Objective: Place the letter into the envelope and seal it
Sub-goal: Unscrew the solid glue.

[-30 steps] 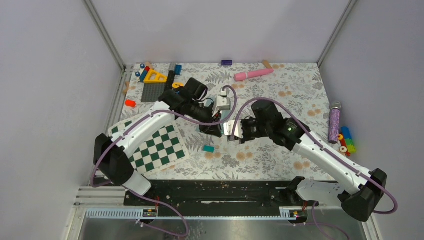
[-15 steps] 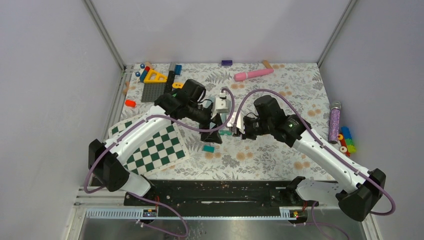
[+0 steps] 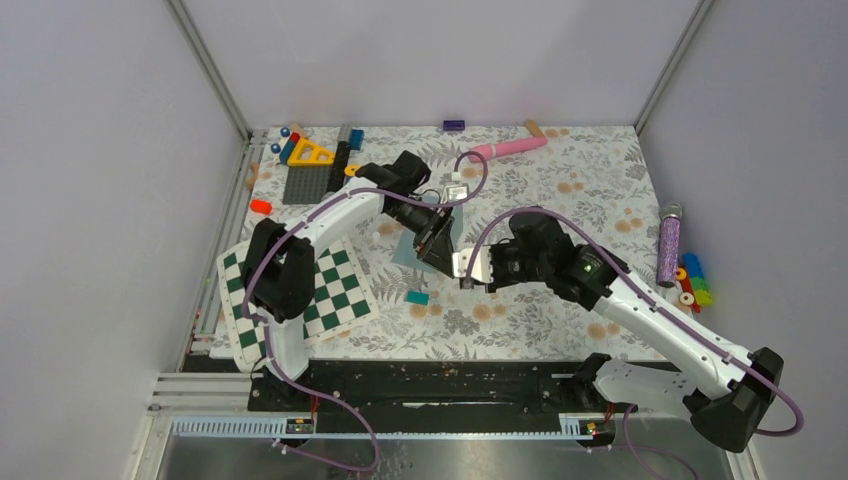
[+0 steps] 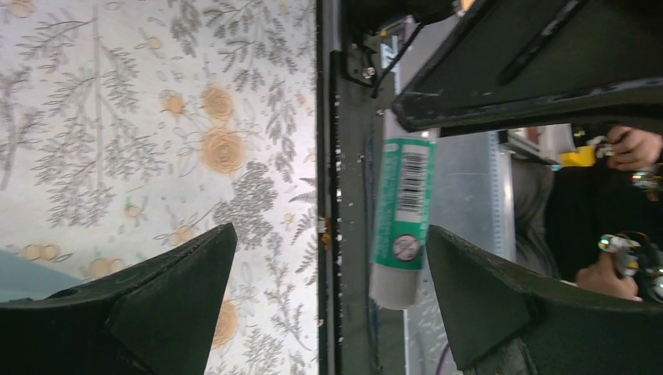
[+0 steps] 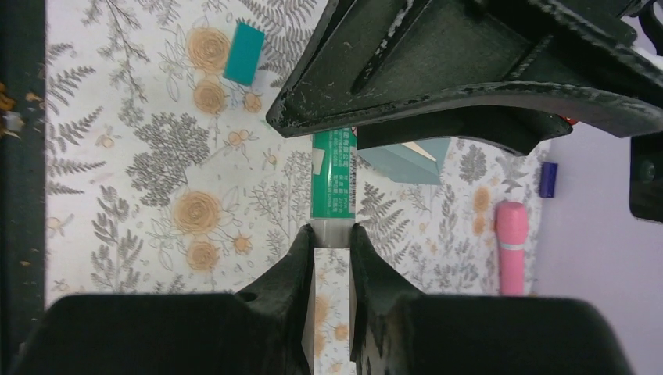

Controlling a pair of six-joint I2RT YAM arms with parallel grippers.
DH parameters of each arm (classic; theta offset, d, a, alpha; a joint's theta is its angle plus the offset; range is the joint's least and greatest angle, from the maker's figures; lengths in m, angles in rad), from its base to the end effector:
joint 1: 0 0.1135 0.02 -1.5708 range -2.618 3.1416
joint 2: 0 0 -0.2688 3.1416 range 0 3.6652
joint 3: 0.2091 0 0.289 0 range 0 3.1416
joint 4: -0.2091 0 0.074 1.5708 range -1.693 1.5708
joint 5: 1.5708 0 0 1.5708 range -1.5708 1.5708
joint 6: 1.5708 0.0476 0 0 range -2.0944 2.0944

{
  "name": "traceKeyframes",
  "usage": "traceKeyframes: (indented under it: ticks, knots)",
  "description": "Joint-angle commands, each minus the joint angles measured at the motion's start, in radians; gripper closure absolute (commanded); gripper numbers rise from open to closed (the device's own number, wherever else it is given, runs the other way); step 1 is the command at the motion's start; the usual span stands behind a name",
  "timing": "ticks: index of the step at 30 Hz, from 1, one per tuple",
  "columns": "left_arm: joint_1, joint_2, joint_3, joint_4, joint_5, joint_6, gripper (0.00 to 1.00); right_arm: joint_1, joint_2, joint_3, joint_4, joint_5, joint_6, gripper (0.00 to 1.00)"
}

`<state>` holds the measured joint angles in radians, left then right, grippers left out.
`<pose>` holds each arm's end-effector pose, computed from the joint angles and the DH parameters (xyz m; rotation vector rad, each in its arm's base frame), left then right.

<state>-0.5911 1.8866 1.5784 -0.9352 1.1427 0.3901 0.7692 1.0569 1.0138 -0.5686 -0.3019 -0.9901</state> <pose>0.3256 -0.2707 0.2516 1.3997 2.0618 -1.6262 0.1846 0.1984 0.3267 -1.7660 1.2402 0.2019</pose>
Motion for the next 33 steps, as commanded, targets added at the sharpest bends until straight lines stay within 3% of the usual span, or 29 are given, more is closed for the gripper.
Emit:
traceKeyframes:
  ticks: [1, 4, 11, 13, 15, 21, 33]
  knots:
    - [0.004, -0.001, 0.055, -0.009, 0.185, -0.015, 0.08, 0.043, 0.008, -0.019, 0.043, 0.127, -0.103, 1.0]
    - [0.004, 0.015, 0.054, -0.007, 0.257, -0.017, 0.17, 0.058, 0.02, -0.041, 0.07, 0.145, -0.118, 1.0]
    - [0.004, 0.035, 0.049, -0.006, 0.301, -0.021, 0.5, 0.077, 0.018, -0.078, 0.129, 0.182, -0.129, 1.0]
    - [0.004, 0.037, 0.045, -0.006, 0.297, -0.019, 0.48, 0.078, 0.016, -0.08, 0.137, 0.192, -0.128, 1.0]
    - [0.004, 0.04, 0.042, -0.006, 0.289, -0.017, 0.4, 0.081, 0.011, -0.082, 0.144, 0.2, -0.128, 1.0]
    - [-0.001, 0.047, 0.041, -0.007, 0.246, -0.018, 0.28, 0.089, 0.007, -0.09, 0.152, 0.209, -0.136, 1.0]
    - [-0.012, 0.046, 0.043, -0.007, 0.247, -0.017, 0.71, 0.094, 0.0, -0.099, 0.159, 0.216, -0.144, 1.0]
